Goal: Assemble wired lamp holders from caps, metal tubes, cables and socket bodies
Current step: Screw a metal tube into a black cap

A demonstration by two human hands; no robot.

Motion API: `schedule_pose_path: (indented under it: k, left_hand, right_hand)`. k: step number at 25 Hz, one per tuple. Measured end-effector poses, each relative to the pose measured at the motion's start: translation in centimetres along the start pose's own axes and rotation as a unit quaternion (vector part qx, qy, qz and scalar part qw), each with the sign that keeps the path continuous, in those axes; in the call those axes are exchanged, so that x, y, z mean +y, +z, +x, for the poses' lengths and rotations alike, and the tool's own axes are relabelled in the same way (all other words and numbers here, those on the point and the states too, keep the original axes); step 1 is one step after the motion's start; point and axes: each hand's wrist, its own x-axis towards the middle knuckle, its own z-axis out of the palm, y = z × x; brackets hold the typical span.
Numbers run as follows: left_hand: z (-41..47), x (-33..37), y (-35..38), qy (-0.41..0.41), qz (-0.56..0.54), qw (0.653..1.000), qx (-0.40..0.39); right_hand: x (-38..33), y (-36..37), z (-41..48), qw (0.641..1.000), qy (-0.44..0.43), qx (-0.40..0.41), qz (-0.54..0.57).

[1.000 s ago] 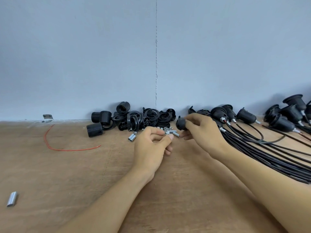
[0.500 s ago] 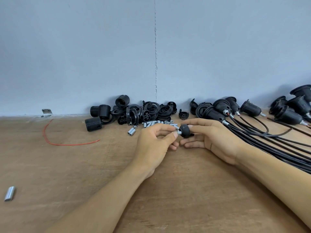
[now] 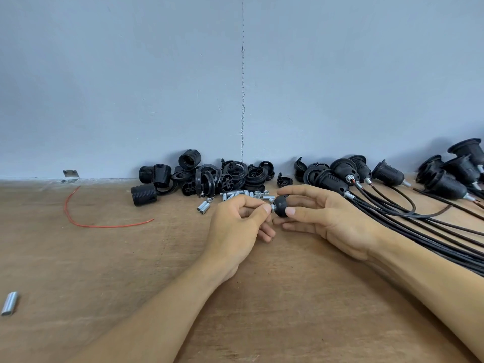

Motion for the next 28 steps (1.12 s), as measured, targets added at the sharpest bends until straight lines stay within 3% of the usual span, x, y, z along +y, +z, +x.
schedule_pose_path:
  k: [9, 12, 15, 20, 25, 28]
  left_hand:
    - [0.0, 0.2, -0.1, 0.026, -0.014, 1.000, -0.005]
    - [0.1, 0.1, -0.2, 0.020, -0.025, 0.999, 0.012]
    - [0.0, 0.2, -0.1, 0.016, -0.020, 1.000, -0.002]
    - [0.0, 0.3, -0.2, 0.010, -0.042, 0.999, -0.006]
    - [0.0, 0.3, -0.2, 0.000, -0.052, 0.999, 0.007]
    - [0.0, 0.3, -0.1, -0.003, -0.039, 0.999, -0.006]
  right_hand:
    - [-0.8, 0.3, 0.0, 0.992, 0.085, 0.019, -0.094]
    - [-1.1, 0.0, -0.2, 0.992, 0.067, -0.026, -0.105]
    - [-1.3, -0.3, -0.2, 0.996, 0.036, -0.011, -0.086]
    - [-1.1, -0.2, -0.4, 0.985, 0.061, -0.008, -0.159]
    - [-1.7, -0.3, -0.6, 0.992, 0.070, -0.059, -0.084]
    - [-1.5, -0.1, -0.7, 0.993, 0.052, -0.034, -0.102]
